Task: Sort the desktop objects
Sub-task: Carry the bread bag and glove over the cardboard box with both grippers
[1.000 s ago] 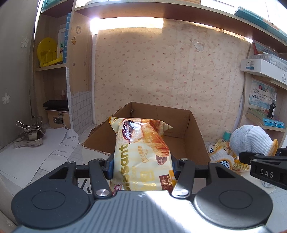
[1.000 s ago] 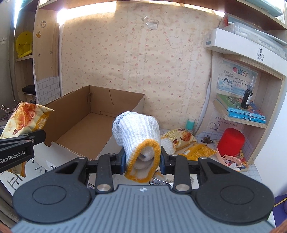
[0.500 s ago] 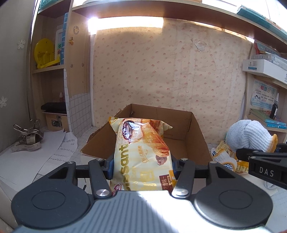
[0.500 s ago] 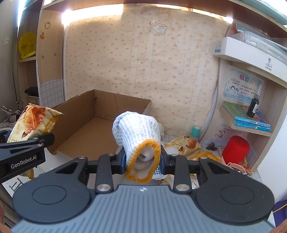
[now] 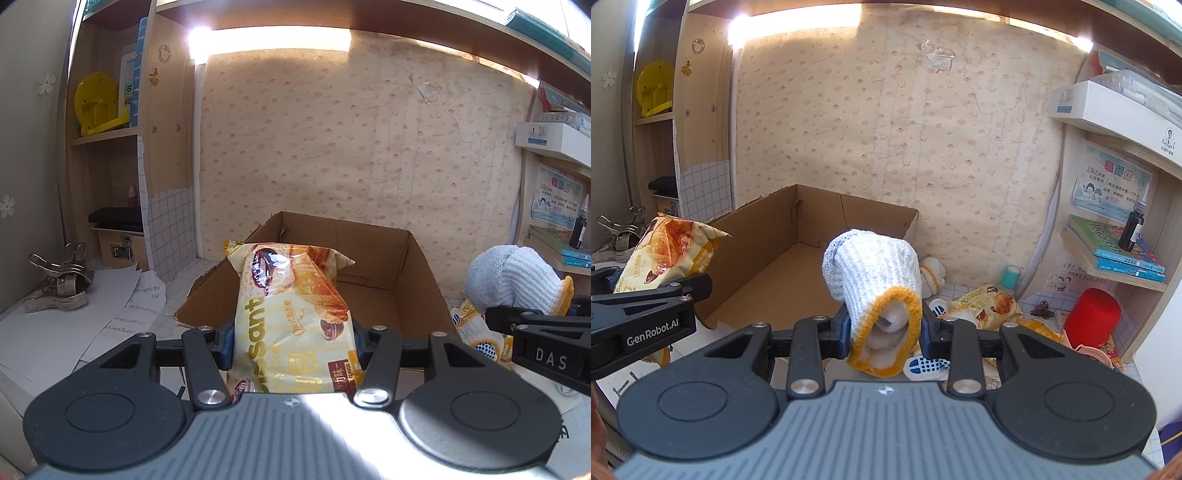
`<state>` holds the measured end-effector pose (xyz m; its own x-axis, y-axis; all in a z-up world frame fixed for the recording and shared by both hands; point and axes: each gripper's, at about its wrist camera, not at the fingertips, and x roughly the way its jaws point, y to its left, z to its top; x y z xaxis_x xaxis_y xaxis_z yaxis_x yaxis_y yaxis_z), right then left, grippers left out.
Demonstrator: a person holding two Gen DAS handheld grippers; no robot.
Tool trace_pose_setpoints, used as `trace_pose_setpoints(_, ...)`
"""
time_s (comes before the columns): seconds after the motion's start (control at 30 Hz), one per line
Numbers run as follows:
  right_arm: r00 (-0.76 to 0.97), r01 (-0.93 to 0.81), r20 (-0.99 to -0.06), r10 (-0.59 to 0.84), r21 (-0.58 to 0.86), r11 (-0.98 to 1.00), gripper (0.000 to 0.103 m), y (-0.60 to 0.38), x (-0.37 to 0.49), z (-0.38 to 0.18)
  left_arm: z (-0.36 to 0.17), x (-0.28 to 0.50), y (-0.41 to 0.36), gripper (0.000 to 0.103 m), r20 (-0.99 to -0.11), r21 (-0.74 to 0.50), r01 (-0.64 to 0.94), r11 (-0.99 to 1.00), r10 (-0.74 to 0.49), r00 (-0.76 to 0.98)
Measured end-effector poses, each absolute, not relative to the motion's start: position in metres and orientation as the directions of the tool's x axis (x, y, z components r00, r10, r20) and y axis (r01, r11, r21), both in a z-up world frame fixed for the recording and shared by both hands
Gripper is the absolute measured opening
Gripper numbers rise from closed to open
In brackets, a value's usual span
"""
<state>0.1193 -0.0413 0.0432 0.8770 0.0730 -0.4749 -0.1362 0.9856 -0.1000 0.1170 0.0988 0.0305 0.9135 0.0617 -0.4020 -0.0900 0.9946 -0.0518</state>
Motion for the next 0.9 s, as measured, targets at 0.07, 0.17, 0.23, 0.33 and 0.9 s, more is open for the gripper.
trace_pose_setpoints(0.07, 0.877, -0.141, -0.475, 0.077, -0.1, 0.985, 0.033, -0.038, 0.121, 0.043, 0.03, 0.119, 0.101, 0.056, -0.404, -0.05, -0.092, 0.994, 0.064, 0.912)
trace_pose_setpoints(0.17, 0.876, -0.148, -0.475, 0.082, -0.103, 0.984, 0.033, -0.034, 0.124, 0.043, 0.029, 0.122, 0.105, 0.056, -0.404, -0.049, -0.098, 0.994, 0.07, 0.912)
trace_pose_setpoints(0.23, 0.876, -0.153, -0.474, 0.086, -0.104, 0.983, 0.033, -0.032, 0.126, 0.043, 0.029, 0.125, 0.108, 0.056, -0.406, -0.046, -0.101, 0.994, 0.073, 0.911)
trace_pose_setpoints(0.33, 0.876, -0.161, -0.472, 0.095, -0.102, 0.982, 0.033, -0.029, 0.129, 0.043, 0.028, 0.129, 0.112, 0.056, -0.408, -0.044, -0.104, 0.994, 0.077, 0.91)
trace_pose_setpoints(0.9, 0.867, -0.188, -0.485, 0.119, -0.097, 0.977, 0.033, -0.015, 0.149, 0.036, 0.026, 0.153, 0.117, 0.056, -0.415, -0.022, -0.081, 0.996, 0.065, 0.908)
